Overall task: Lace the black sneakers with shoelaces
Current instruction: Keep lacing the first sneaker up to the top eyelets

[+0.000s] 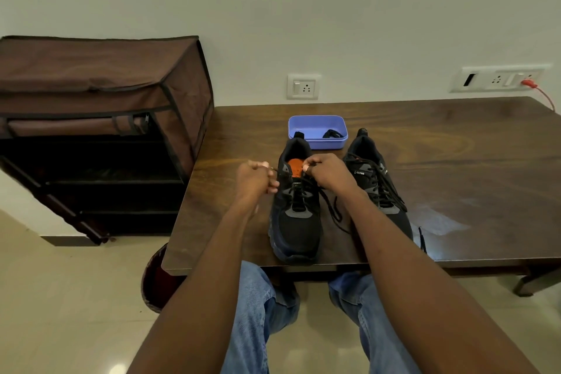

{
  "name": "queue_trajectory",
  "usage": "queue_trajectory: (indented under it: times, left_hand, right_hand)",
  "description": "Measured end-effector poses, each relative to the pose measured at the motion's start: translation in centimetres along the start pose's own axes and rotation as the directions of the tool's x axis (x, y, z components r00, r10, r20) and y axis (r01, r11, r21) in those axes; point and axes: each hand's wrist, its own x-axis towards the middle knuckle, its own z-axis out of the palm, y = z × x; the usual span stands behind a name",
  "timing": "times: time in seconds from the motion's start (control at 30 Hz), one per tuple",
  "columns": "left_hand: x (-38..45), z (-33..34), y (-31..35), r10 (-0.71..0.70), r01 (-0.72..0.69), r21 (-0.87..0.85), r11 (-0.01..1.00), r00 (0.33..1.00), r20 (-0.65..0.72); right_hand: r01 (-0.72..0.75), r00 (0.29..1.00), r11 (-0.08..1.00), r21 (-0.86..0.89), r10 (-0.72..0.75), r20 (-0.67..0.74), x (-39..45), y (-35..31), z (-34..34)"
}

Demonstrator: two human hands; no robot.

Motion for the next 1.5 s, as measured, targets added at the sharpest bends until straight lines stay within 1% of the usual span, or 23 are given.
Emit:
queue_trajectory:
  times: [0.03, 0.1, 0.17, 0.2, 0.27, 0.33, 0.37, 0.43, 0.5, 0.57, 0.63, 0.7, 0.8, 0.87, 0.9, 0.93, 0.97, 1.03, 1.07, 1.13, 1.17, 1.27, 1.5]
  left_hand:
    - [0.2, -0.6, 0.2, -0.027, 0.008, -0.193, 0.981, 0.995, -0.099]
    - [0.6, -2.0, 0.9, -0.074, -0.128, -0.545, 0.828, 0.939, -0.335]
    - [0.9, -3.0, 1.1, -0.102, -0.303, -0.643, 0.703, 0.852, -0.513]
    - [0.9, -3.3, 1.1, -0.092, -0.330, -0.617, 0.714, 0.830, -0.550]
    - [0.3, -3.0, 0.9, -0.006, -0.261, -0.469, 0.844, 0.869, -0.494]
    - [-0.3, -1.9, 0.6, 0.102, -0.149, -0.175, 0.973, 0.962, -0.255]
    - [-0.5, -1.2, 0.4, 0.107, -0.108, 0.000, 0.994, 0.990, -0.089]
    - [-0.7, 0.0, 0.0, 0.066, -0.109, 0.291, 0.951, 0.986, 0.154]
    - [-0.9, 0.2, -0.2, 0.106, -0.177, 0.427, 0.887, 0.977, 0.185]
    - [-0.7, 0.1, -0.4, 0.156, -0.201, 0.416, 0.887, 0.978, 0.139]
    - [-0.6, -0.3, -0.2, 0.221, -0.216, 0.334, 0.917, 0.975, 0.022]
    - [-0.4, -0.8, 0.4, 0.287, -0.255, 0.155, 0.954, 0.929, -0.234]
    - [0.8, -2.7, 1.0, 0.104, -0.321, -0.229, 0.919, 0.756, -0.646]
    - [1.5, -4.0, 0.4, -0.063, -0.306, -0.381, 0.872, 0.702, -0.709]
    - [1.8, -4.3, 0.1, -0.074, -0.244, -0.335, 0.910, 0.700, -0.711]
    - [1.9, -4.4, -0.2, -0.019, -0.171, -0.201, 0.965, 0.716, -0.698]
    - [1.7, -4.0, -0.5, 0.077, -0.116, -0.021, 0.993, 0.772, -0.631]
    - [0.8, -2.2, -0.5, 0.240, -0.172, 0.223, 0.960, 0.913, -0.329]
    - [0.5, -1.4, -0.5, 0.267, -0.220, 0.276, 0.936, 0.953, -0.145]
    - [-0.3, 0.1, -0.4, 0.247, -0.277, 0.400, 0.873, 0.961, 0.126]
    - [-0.6, 0.5, -0.5, 0.234, -0.292, 0.459, 0.839, 0.955, 0.180]
    - [-0.6, 0.6, -0.5, 0.225, -0.288, 0.516, 0.807, 0.957, 0.181]
    - [-0.7, -0.3, 0.0, 0.296, -0.260, 0.544, 0.798, 0.955, 0.023]
  right_hand:
    - [-0.002, 1.000, 1.000, 0.008, 0.002, 0.005, 0.0, -0.1, -0.2]
    - [-0.009, 1.000, 1.000, 0.007, 0.009, 0.008, 0.0, 0.0, -0.3]
    - [-0.009, 1.000, 1.000, 0.024, 0.009, 0.007, -0.1, 0.1, -0.4]
    - [-0.003, 1.000, 1.000, 0.029, 0.002, 0.007, -0.1, 0.1, -0.4]
    - [0.018, 1.000, 1.000, 0.016, -0.018, 0.010, -0.1, 0.1, -0.3]
    - [0.026, 1.000, 1.000, -0.009, -0.026, 0.008, -0.1, 0.1, -0.3]
    - [0.027, 1.000, 1.000, -0.016, -0.027, 0.005, -0.1, 0.1, -0.3]
    - [0.031, 1.000, 0.999, -0.010, -0.031, -0.002, -0.1, 0.4, -0.3]
    - [0.033, 0.999, 0.999, -0.002, -0.033, 0.002, -0.1, 0.4, -0.3]
    - [0.037, 0.999, 0.999, -0.010, -0.037, -0.006, -0.1, 0.4, -0.2]
    - [0.030, 0.999, 0.999, -0.019, -0.030, -0.013, -0.1, 0.3, -0.3]
    - [0.005, 1.000, 1.000, -0.006, -0.005, -0.010, -0.1, 0.2, -0.3]
    - [-0.012, 1.000, 1.000, 0.003, 0.012, -0.021, -0.1, 0.4, -0.5]
    - [-0.014, 1.000, 1.000, 0.018, 0.014, -0.017, -0.1, 0.4, -0.6]
    - [-0.015, 1.000, 1.000, 0.014, 0.015, -0.016, -0.2, 0.4, -0.7]
    - [-0.015, 1.000, 1.000, 0.008, 0.015, -0.016, -0.2, 0.4, -0.6]
    - [-0.016, 1.000, 1.000, 0.001, 0.016, -0.016, -0.2, 0.3, -0.5]
    - [-0.010, 1.000, 1.000, -0.024, 0.009, -0.018, -0.2, 0.1, -0.4]
    - [-0.001, 1.000, 0.999, -0.040, 0.000, -0.019, -0.2, 0.1, -0.2]
    - [0.024, 1.000, 0.997, -0.077, -0.025, -0.019, -0.4, 0.0, 0.1]
    - [0.030, 0.999, 0.996, -0.089, -0.032, -0.019, -0.5, 0.0, 0.2]
    - [0.026, 0.999, 0.996, -0.084, -0.028, -0.023, -0.5, 0.1, 0.1]
    - [0.030, 0.999, 0.997, -0.064, -0.031, -0.008, -0.6, -0.1, -0.5]
